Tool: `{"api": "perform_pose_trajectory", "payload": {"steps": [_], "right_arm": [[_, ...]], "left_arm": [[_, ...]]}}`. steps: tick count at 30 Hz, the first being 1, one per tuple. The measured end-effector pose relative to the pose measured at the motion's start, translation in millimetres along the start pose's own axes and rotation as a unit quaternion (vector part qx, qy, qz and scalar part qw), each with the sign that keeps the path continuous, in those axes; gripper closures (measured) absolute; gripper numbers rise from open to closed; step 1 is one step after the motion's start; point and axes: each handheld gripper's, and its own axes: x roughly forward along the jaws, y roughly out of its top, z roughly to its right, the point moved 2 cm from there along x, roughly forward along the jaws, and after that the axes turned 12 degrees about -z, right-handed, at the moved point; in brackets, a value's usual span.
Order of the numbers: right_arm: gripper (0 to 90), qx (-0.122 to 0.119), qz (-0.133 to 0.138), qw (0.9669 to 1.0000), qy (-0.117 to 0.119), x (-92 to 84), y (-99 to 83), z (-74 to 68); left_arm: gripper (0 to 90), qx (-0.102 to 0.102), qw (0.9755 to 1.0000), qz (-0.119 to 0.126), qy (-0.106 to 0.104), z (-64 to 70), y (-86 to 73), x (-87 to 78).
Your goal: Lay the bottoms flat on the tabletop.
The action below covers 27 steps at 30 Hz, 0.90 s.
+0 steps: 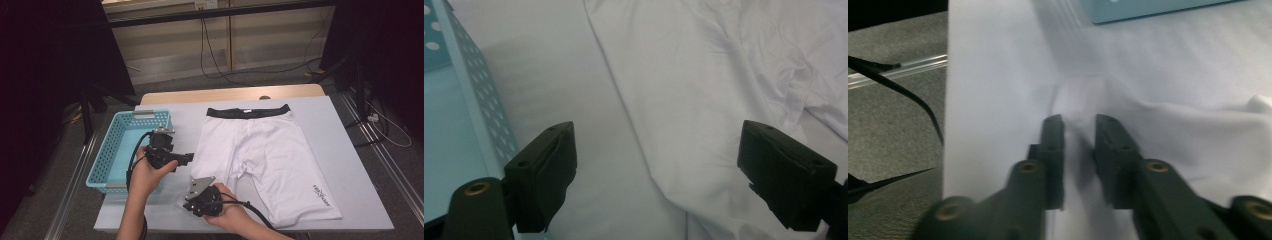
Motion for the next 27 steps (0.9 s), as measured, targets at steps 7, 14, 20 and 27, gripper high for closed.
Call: {"api": "perform_pose_trajectory", "payload": {"steps": [7, 14, 20, 27], "right_arm": [[90.0, -0.002, 0.006, 0.9996, 0.029, -3.4, 1.1, 2.7], [81.4, -0.023, 0.012, 0.9974, 0.067, -11.6, 2.2, -11.7], [69.6, -0.015, 0.026, 0.9983, 0.051, -12.4, 7.4, -8.8], [69.9, -0.025, 0.005, 0.9984, 0.050, 5.0, 12.9, -11.5]], "left_arm": [[17.1, 0.002, 1.0000, 0.000, -0.002, 0.9, -1.9, 0.9], [16.9, -0.006, 1.0000, 0.006, -0.004, -0.3, -3.7, -3.6], [16.6, -0.009, 0.9999, 0.005, -0.003, -1.0, -5.4, -4.9], [16.6, -0.014, 0.9999, 0.004, -0.001, -4.8, -8.4, -6.2]]}}
